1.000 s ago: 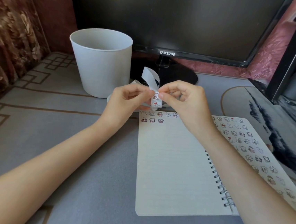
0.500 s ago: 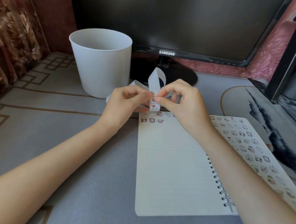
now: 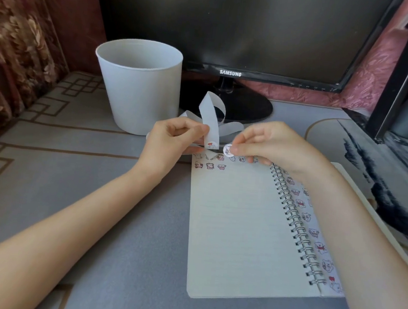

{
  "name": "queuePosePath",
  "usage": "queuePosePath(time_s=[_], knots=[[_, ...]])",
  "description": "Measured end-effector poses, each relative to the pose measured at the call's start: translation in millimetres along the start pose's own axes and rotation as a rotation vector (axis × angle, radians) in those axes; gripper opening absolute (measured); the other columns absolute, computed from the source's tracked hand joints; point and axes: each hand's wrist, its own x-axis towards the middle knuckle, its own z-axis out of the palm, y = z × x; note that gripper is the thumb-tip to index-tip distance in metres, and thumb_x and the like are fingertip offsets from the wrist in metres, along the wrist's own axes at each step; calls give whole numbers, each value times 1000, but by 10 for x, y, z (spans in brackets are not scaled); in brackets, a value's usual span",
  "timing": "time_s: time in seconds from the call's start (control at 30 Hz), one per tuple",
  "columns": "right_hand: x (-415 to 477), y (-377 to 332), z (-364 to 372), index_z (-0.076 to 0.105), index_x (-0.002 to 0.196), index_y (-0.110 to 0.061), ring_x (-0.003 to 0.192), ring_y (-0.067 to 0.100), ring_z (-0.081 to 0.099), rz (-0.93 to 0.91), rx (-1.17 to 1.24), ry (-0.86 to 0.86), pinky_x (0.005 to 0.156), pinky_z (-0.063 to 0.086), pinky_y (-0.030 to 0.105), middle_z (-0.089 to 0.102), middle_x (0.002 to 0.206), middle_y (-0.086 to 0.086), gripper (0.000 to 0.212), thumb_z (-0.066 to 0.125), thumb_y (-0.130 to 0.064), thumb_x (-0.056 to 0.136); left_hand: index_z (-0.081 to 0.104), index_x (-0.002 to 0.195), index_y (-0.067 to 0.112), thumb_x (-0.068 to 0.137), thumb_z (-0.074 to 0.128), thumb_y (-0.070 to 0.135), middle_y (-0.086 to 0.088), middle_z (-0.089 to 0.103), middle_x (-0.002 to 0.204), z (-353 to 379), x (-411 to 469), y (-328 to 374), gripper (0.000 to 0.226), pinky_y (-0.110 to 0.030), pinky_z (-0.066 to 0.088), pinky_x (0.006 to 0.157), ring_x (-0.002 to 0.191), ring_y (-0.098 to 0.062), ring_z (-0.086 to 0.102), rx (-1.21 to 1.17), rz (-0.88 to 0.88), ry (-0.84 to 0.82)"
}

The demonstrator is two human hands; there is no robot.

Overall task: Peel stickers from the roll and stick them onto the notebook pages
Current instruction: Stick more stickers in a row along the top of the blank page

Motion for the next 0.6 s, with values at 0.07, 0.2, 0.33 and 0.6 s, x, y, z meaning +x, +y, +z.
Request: queuePosePath(time_s=[0.07, 0.2, 0.33, 0.6], knots=[[3, 32, -26, 69, 82, -9, 38, -2, 43, 78, -23, -26, 41, 26, 12, 60, 50, -10, 8, 74, -14, 78, 68, 75, 8, 89, 63, 13, 3, 70, 72, 5, -6, 0, 15, -25, 57, 73, 75, -10, 68, 4, 5, -9], [12, 57, -17, 72, 82, -8, 34, 0, 40, 154, -92, -49, 41, 27, 13, 59, 48, -9, 8, 74, -14, 79, 67, 75, 7, 89, 62, 12, 2, 70, 71, 4, -9, 2, 16, -24, 57, 73, 75, -10, 68, -6, 6, -18], [36, 99, 8, 74, 81, -8, 44, 0, 44, 190, -102, -44, 40, 29, 12, 68, 61, -4, 9, 75, -14, 76, 67, 75, 7, 90, 62, 12, 3, 70, 71, 4, -9, 1, 16, -24, 57, 74, 75, -9, 68, -4, 9, -25], [52, 111, 51, 72, 78, -10, 45, 1, 44, 202, -110, -35, 43, 31, 13, 66, 60, -5, 3, 74, -13, 78, 67, 74, 8, 90, 61, 11, -1, 70, 74, 9, -5, 1, 17, -22, 56, 70, 75, -12, 68, -14, 9, -26]])
